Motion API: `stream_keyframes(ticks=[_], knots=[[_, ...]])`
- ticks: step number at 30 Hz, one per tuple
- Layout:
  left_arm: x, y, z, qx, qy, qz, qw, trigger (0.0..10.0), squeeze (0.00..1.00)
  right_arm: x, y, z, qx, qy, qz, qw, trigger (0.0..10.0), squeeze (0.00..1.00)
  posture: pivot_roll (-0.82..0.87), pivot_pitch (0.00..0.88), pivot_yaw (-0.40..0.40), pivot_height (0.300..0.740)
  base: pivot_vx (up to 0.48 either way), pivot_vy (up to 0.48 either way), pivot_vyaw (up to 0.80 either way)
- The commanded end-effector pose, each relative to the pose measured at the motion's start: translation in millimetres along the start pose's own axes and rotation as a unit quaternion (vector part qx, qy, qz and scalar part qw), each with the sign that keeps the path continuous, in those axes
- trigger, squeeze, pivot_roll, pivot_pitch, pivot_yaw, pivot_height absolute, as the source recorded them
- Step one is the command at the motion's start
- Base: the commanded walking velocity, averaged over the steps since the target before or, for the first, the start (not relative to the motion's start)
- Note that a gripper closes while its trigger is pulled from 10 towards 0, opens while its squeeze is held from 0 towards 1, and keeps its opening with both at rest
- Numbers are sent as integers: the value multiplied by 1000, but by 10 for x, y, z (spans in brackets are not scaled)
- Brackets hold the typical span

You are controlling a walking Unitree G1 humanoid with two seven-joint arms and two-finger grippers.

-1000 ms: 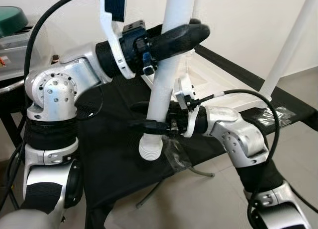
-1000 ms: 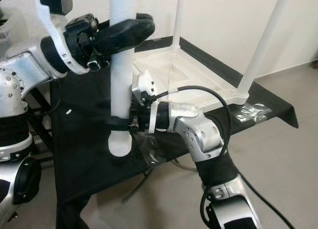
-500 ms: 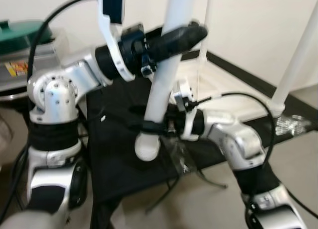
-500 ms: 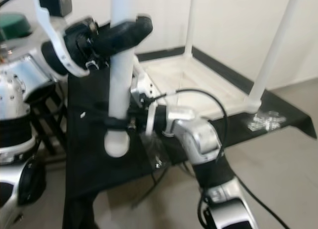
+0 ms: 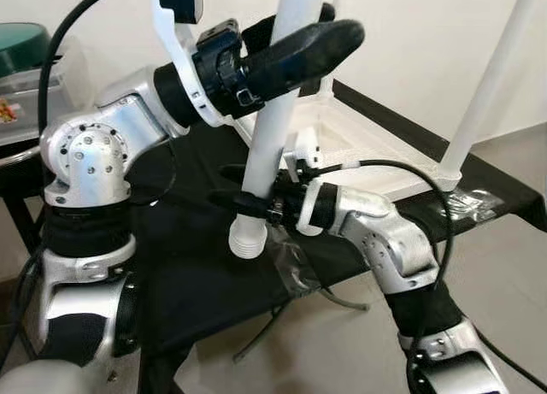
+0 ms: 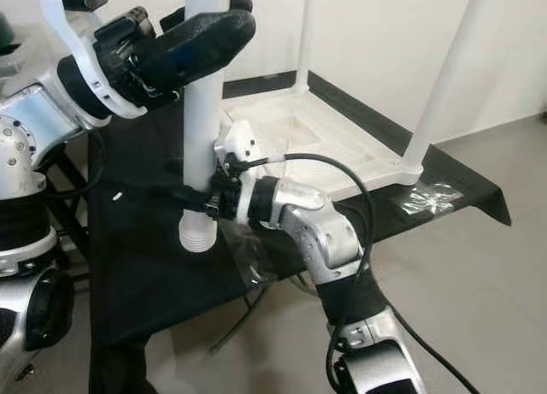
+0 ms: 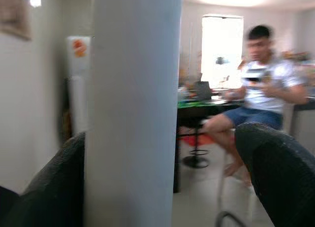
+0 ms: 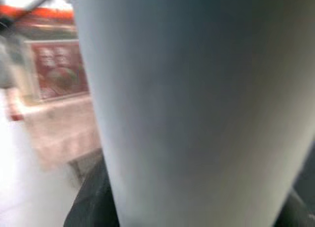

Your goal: Building children table

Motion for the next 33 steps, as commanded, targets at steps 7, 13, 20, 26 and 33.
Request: stream_keyframes(ticks=[7, 13, 20, 26, 33], knots=[[-790, 618, -164, 17, -29, 202, 979, 10000, 1000, -379, -670, -10, -19, 25, -185, 982, 0, 0, -36, 101, 3, 740, 0, 0, 0], [-1243, 860, -214, 41, -61, 344, 936, 10000, 1000, -505, -794, 139, -34, 0, -224, 974, 7451, 0, -41, 122, 2, 740, 0, 0, 0], [-1662, 784, -1096, 36, -19, 504, 863, 10000, 0, -370, -354, 310, -41, -46, -131, 990, 10000, 0, -57, 163, -13, 740, 0, 0, 0], [-1712, 554, -1577, 6, 10, 526, 850, 10000, 0, -352, -167, 211, -63, -25, -97, 993, 10000, 0, -55, 171, -21, 740, 0, 0, 606], [-1749, 437, -1748, 18, 8, 582, 813, 10000, 0, -290, -17, 231, -71, -27, -73, 994, 10000, 0, -54, 184, -21, 740, 0, 0, 788]])
Point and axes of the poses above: a point about 5 cm out from each wrist's last joint towards the gripper, its own x axis pointing out of the wrist towards the gripper, its own z axis along the axis of the wrist's last joint, y = z × x, the point moved 5 cm from there along x, pointing out of the wrist towards the gripper, and after that the axes turned 12 degrees about -x, right-handed, at the moved point
